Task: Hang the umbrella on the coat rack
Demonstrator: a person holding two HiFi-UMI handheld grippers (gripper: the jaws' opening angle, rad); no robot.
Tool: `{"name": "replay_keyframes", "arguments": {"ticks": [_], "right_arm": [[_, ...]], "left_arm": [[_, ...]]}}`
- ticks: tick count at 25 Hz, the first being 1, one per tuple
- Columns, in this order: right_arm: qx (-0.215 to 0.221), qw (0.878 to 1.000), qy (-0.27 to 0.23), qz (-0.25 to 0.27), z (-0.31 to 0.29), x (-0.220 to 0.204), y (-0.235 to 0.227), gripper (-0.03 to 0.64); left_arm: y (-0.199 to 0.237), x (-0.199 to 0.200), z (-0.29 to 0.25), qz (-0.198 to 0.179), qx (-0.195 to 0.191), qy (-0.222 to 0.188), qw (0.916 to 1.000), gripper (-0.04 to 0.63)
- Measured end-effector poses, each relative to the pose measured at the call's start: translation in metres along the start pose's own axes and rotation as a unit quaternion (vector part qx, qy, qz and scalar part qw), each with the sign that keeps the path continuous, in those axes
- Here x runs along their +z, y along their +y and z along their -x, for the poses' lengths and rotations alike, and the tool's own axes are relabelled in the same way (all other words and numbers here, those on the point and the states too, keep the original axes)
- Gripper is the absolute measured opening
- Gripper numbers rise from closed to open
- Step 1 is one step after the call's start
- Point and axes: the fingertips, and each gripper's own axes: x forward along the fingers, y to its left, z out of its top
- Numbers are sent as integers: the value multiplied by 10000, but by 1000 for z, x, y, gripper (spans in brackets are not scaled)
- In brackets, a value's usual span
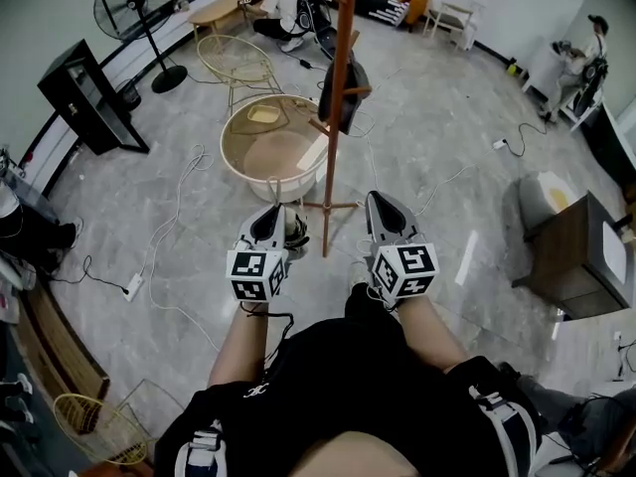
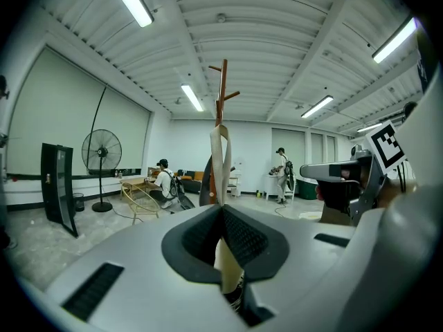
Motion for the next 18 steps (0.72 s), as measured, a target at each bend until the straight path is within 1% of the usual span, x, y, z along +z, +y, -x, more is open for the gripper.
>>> {"name": "replay_keyframes", "arguments": {"ticks": [4, 8, 13, 18], "right_arm": [[16, 10000, -89, -7, -24, 7, -21, 17], [9, 9999, -129, -67, -62, 10, -56, 17], [255, 9996, -77, -136, -121, 24, -105, 17], [483, 9987, 2, -177, -174, 28, -155, 17]], "left_arm": [[5, 7, -27, 18, 7, 30, 10000, 15], [10, 13, -65, 49, 34, 62, 10000, 15], [25, 32, -128, 206, 259, 108, 9994, 15], [31, 42, -185, 165, 398, 160, 9989, 15]]}}
